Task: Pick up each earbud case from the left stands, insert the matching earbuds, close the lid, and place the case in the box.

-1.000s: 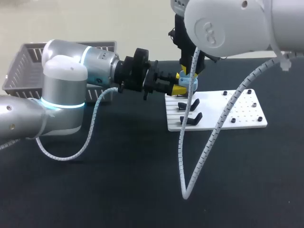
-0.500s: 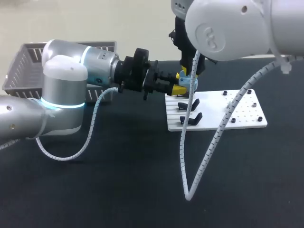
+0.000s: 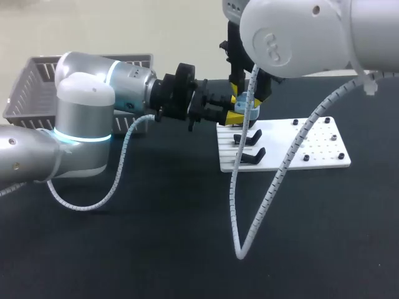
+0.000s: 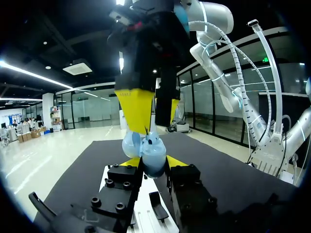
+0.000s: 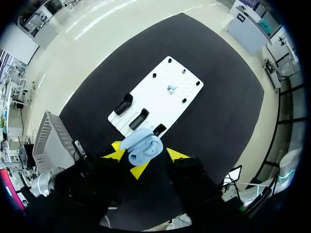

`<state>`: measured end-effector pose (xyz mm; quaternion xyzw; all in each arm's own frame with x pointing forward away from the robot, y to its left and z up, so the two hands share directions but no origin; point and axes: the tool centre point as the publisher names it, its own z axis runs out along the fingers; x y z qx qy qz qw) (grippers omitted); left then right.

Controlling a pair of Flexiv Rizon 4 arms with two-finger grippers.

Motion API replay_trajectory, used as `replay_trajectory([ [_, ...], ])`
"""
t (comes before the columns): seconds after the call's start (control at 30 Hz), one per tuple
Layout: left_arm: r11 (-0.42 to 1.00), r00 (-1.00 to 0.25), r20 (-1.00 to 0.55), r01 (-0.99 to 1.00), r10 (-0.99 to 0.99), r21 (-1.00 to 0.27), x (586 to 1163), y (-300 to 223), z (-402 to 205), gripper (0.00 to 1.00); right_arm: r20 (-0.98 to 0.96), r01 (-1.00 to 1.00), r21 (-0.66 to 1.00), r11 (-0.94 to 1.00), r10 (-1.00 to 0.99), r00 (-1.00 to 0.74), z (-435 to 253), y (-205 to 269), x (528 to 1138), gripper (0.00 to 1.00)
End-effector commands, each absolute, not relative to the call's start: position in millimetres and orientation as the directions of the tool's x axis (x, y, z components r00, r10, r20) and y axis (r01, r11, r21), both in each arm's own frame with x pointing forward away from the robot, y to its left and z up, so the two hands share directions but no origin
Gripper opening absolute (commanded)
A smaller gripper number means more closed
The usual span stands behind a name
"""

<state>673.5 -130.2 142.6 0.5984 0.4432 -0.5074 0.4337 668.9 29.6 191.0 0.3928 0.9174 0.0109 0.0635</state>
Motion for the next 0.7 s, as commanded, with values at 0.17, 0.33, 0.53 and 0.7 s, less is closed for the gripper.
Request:
replay_trajectory([
  [0.17, -0.23, 0.093, -0.992, 0.971, 0.09, 0.071, 673.4, -130.4, 142.1, 0.0, -0.145, 0.582, 0.203, 0.788, 0.612, -0.778, 205.1, 13.5, 625.8, 1.0],
  [0.33, -0.23, 0.093, -0.992, 0.971, 0.09, 0.071, 673.4, -130.4, 142.1, 0.0, -0.182, 0.518, 0.215, 0.828, 0.555, -0.812, 205.1, 3.1, 614.6, 1.0],
  [0.53, -0.23, 0.093, -0.992, 0.971, 0.09, 0.071, 673.4, -130.4, 142.1, 0.0, -0.21, 0.518, 0.272, 0.811, 0.575, -0.791, 211.8, -22.6, 614.3, 1.0],
  [0.7, -0.23, 0.093, -0.992, 0.971, 0.09, 0.071, 673.4, -130.4, 142.1, 0.0, -0.209, 0.521, 0.263, 0.812, 0.576, -0.79, 207.8, -46.6, 620.6, 1.0],
])
